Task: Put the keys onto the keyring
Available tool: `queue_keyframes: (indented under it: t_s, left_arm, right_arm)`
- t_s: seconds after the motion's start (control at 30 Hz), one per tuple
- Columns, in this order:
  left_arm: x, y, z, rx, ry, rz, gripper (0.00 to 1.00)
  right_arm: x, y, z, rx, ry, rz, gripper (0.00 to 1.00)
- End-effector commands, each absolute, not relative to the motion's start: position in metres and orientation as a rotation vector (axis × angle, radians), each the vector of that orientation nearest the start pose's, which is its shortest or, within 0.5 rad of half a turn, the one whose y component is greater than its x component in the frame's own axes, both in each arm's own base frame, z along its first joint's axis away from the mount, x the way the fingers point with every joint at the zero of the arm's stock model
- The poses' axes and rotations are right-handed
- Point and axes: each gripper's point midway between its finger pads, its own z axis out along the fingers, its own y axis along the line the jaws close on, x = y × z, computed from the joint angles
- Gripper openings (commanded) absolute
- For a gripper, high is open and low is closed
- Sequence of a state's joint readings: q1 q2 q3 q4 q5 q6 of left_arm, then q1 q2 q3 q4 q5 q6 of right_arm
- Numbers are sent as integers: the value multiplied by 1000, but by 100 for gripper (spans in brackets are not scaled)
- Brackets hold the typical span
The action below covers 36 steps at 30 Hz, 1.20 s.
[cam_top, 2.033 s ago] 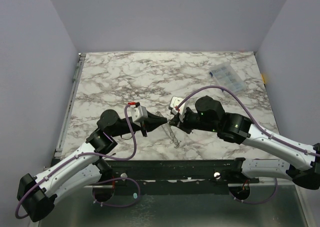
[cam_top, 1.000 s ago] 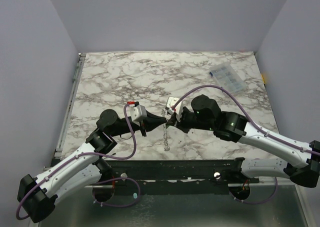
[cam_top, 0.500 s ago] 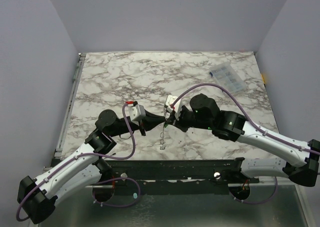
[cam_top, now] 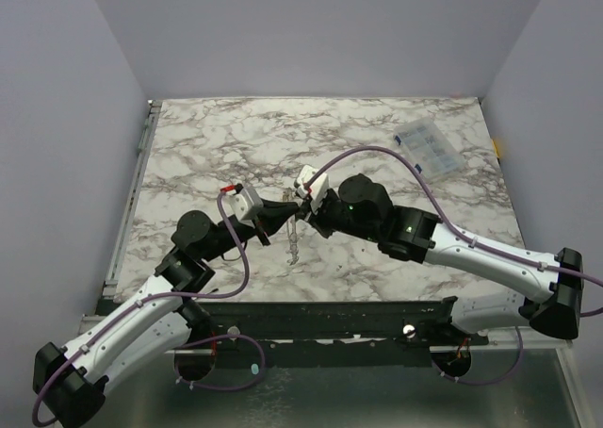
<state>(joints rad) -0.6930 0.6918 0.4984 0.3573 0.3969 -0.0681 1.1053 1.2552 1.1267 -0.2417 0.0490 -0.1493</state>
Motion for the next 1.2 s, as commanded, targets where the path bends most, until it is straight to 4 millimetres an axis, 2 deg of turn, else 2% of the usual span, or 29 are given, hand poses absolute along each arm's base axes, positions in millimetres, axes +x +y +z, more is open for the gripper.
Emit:
queue_keyframes:
  t_s: [0.0, 0.3, 0.67, 1.03, 1.17]
  left_arm:
    - [192, -245, 317, 714, 1177, -889, 0]
    - [193, -243, 318, 717, 1172, -886, 0]
    - [187, -252, 313, 765, 1187, -948, 0]
    - [185, -252, 314, 771, 1176, -955, 0]
    - [184, -253, 314, 779, 1175, -964, 0]
  right_arm:
    - [188, 379, 289, -1106, 1545, 653, 1]
    - [192, 355, 296, -1047, 1518, 592, 1]
    - [192, 338, 298, -1096, 1494, 514, 1]
    - [188, 330, 280, -1218, 1500, 446, 1]
    - [189, 328, 279, -1223, 1492, 433, 1]
